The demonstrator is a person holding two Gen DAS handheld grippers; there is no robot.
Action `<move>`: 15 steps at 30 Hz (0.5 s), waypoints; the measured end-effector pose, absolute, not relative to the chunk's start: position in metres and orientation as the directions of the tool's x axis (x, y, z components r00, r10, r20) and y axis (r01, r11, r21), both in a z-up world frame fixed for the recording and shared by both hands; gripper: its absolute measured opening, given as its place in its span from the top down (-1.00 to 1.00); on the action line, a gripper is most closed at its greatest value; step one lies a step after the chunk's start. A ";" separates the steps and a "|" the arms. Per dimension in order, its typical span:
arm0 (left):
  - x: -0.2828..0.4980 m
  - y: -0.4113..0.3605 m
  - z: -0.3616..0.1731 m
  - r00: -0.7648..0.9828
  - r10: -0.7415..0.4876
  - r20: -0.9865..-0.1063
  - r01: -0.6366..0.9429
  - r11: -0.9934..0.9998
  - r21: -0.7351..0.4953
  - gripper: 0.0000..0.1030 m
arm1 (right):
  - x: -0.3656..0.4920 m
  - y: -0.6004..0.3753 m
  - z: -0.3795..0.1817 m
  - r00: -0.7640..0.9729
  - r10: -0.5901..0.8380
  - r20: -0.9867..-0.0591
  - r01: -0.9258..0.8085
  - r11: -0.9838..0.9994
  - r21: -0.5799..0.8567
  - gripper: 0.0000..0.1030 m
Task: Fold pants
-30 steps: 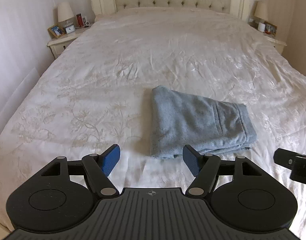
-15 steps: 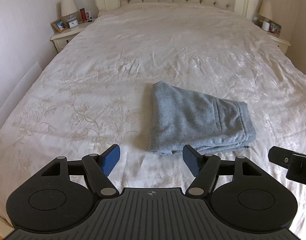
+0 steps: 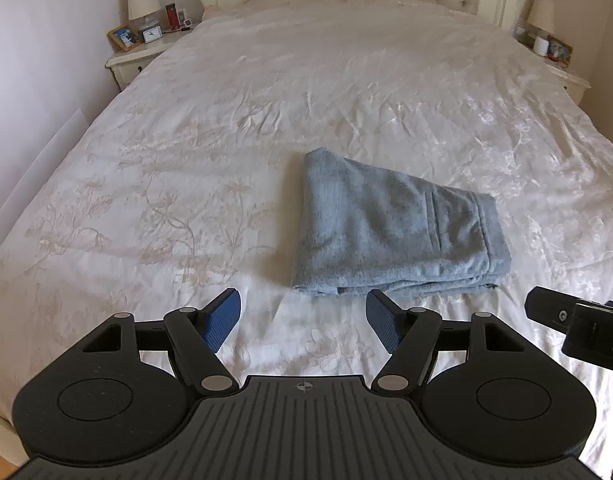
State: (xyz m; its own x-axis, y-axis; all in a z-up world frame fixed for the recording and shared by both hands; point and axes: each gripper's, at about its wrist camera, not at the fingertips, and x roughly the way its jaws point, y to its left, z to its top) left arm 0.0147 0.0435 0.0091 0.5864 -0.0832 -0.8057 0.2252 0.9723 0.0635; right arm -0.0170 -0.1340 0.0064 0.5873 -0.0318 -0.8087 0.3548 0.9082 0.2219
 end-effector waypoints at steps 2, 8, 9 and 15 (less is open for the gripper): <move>0.014 0.042 0.008 0.585 -0.075 -0.807 0.218 0.974 0.067 -0.32 | -0.016 -0.135 0.005 0.583 -0.025 -0.812 0.352 0.909 0.224 -1.00; 0.011 0.037 0.006 0.572 -0.067 -0.817 0.209 0.976 0.066 -0.32 | -0.016 -0.140 0.002 0.579 -0.001 -0.815 0.341 0.909 0.241 -1.00; 0.011 0.036 0.006 0.569 -0.065 -0.819 0.205 0.977 0.065 -0.32 | -0.016 -0.140 0.001 0.579 0.004 -0.816 0.339 0.908 0.245 -1.00; 0.009 0.033 0.003 0.553 -0.059 -0.831 0.192 0.980 0.058 -0.32 | -0.016 -0.148 -0.002 0.578 0.029 -0.815 0.336 0.902 0.271 -1.00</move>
State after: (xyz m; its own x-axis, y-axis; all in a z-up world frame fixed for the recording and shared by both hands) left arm 0.0094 0.0335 0.0033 0.5528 -0.0589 -0.8312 0.1920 0.9797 0.0583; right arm -0.0160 -0.1484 -0.0021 0.5781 0.0295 -0.8154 0.3365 0.9018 0.2712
